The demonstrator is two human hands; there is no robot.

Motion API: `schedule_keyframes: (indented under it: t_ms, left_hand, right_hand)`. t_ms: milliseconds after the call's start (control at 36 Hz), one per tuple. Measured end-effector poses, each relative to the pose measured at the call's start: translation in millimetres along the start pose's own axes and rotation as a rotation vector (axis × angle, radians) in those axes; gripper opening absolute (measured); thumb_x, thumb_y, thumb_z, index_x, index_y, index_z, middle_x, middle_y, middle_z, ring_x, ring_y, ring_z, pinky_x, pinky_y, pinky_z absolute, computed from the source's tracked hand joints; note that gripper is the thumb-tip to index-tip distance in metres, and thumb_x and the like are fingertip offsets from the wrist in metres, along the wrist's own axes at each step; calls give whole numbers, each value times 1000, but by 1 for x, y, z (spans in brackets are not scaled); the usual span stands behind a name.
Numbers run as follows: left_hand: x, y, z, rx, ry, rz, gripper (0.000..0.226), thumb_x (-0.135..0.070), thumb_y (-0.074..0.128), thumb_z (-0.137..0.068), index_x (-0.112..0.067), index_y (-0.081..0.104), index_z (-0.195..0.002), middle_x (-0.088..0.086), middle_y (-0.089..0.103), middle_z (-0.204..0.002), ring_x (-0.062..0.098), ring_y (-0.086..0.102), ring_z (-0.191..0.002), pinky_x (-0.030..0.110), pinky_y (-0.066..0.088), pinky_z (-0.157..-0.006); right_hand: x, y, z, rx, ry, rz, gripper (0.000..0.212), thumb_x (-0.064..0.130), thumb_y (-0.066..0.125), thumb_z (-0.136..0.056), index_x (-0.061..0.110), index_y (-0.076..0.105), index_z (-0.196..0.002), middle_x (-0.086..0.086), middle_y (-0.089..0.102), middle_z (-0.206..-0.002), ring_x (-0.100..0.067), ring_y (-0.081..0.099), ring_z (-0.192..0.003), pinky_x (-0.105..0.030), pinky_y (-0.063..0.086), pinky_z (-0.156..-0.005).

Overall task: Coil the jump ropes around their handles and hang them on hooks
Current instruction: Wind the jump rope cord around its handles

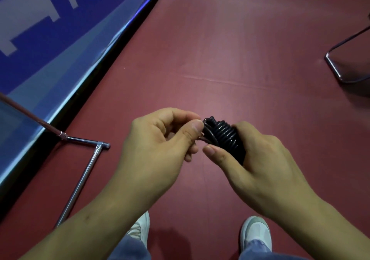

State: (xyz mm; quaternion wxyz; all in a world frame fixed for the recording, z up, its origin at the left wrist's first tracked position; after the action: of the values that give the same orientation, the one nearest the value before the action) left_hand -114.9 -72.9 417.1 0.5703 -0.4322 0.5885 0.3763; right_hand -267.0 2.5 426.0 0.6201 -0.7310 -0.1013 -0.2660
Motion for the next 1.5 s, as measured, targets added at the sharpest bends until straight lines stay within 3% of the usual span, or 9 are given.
schedule_keyframes:
  t_ms: [139, 306, 417, 583, 750, 944, 1194, 1361, 1500]
  left_hand:
    - [-18, 5, 4, 77, 171, -219, 19, -13, 71, -94, -29, 77, -101, -13, 73, -70, 3, 67, -61, 11, 49, -62]
    - [-22, 11, 2, 169, 278, -367, 29, -15, 63, -92, -18, 75, -118, -9, 73, -77, 14, 67, -67, 16, 51, -64]
    - [-15, 9, -3, 172, 186, -321, 26, -14, 66, -89, -24, 76, -110, -9, 74, -71, 14, 68, -58, 19, 53, -60]
    - [-8, 9, -8, 194, 56, -233, 23, 5, 65, -93, -17, 73, -93, 6, 74, -70, 23, 71, -56, 30, 58, -57]
    - [-2, 11, -8, 201, -32, -201, 21, 7, 64, -92, -14, 64, -91, 11, 73, -68, 34, 69, -55, 42, 58, -56]
    - [3, 12, -8, 239, -80, -221, 20, 10, 63, -92, -10, 62, -90, 12, 70, -62, 31, 66, -50, 37, 54, -54]
    - [0, 9, -11, 256, -64, -254, 24, 9, 58, -94, -14, 65, -91, 3, 75, -73, 22, 66, -55, 31, 48, -57]
    - [-1, 10, -10, 286, -108, -151, 17, 9, 58, -96, -7, 62, -91, 14, 73, -71, 26, 58, -47, 35, 44, -48]
    - [-14, 10, -13, 363, 3, -257, 15, -1, 67, -92, -15, 68, -97, 5, 75, -75, 16, 70, -66, 28, 55, -63]
  right_hand:
    - [-9, -5, -2, -14, 35, -62, 57, 83, 40, -78, 28, 52, -89, 9, 51, -55, -13, 50, -49, -33, 34, -46]
    - [-12, -9, -2, 2, 34, -61, 61, 86, 38, -77, 28, 52, -90, 7, 54, -57, -13, 52, -51, -35, 39, -45]
    - [-11, -7, -2, 13, 8, -7, 57, 82, 37, -78, 27, 49, -90, 8, 50, -55, -16, 51, -50, -37, 40, -46]
    - [-5, -7, -1, 25, -33, 72, 56, 82, 38, -82, 27, 46, -89, 10, 48, -56, -15, 48, -49, -31, 33, -45]
    - [0, -5, 1, 27, -75, 123, 54, 81, 35, -84, 28, 44, -88, 13, 46, -56, -18, 47, -48, -28, 29, -44]
    - [6, -3, 4, 15, -111, 166, 49, 77, 35, -84, 29, 43, -88, 12, 45, -57, -28, 53, -52, -34, 38, -44]
    - [2, -3, 3, 27, -86, 138, 51, 78, 34, -83, 29, 44, -89, 12, 44, -55, -20, 49, -49, -31, 35, -44]
    - [5, 2, 5, 46, -98, 158, 52, 79, 33, -83, 28, 46, -89, 12, 46, -56, -23, 51, -51, -29, 34, -45]
    - [4, 4, 5, 104, -98, 123, 52, 80, 34, -81, 30, 45, -88, 12, 45, -55, -14, 47, -49, -30, 33, -44]
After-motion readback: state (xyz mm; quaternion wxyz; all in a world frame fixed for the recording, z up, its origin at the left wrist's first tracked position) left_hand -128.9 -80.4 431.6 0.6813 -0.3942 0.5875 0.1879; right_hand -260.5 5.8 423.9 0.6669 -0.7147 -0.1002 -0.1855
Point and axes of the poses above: each hand's wrist, its own z-axis away from the middle knuckle, its own y-axis out of the palm, x = y × z, the point moved 9 cm from there along -z, towards the middle knuckle
